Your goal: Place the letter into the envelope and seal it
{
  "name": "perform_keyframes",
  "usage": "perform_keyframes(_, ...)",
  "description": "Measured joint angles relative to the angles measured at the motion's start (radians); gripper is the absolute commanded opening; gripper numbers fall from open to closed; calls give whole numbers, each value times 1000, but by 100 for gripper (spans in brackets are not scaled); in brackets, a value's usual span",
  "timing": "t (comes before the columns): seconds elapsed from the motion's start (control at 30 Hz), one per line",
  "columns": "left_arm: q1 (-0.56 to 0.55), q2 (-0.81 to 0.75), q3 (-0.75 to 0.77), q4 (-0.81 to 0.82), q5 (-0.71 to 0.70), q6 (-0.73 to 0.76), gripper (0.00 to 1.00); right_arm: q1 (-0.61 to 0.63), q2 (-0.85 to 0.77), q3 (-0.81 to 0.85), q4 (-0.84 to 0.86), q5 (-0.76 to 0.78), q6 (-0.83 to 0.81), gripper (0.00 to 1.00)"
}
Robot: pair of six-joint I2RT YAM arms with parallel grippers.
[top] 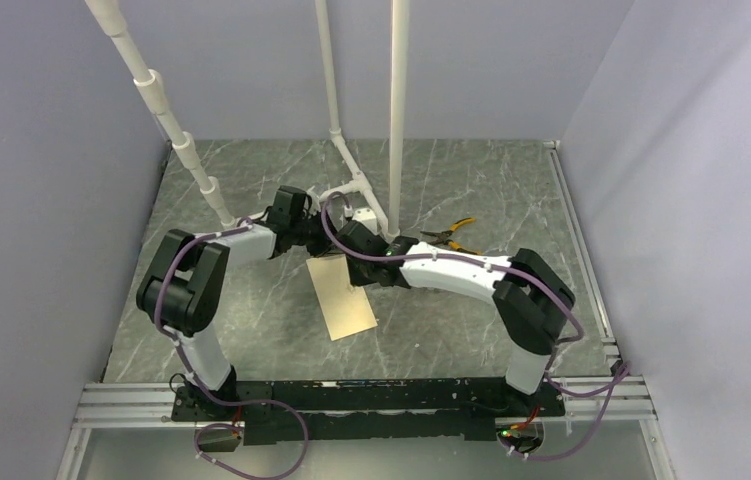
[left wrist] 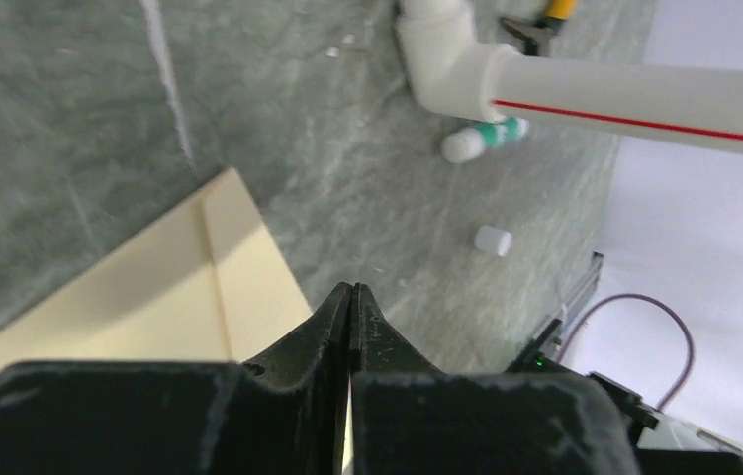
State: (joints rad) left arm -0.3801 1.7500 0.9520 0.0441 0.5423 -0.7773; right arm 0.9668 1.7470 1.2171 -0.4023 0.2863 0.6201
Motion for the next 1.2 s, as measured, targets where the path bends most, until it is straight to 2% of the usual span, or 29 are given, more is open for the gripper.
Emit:
perform_keyframes(0.23,0,131,10,-13,-40,3,3,-2,110,35,39,-7,-25,10)
perform_keyframes(0.5,17,138,-11,29,-11,-13,2,-7,169,109,58,-3,-56,8)
perform_keyframes(0.83,76,142,-109,172,96,-61,3,-25,284,193,56,-17,-61,8)
perform_keyframes(1.2,105,185,-144,293,190,-90,2,-21,310,227,33,-88,-61,10)
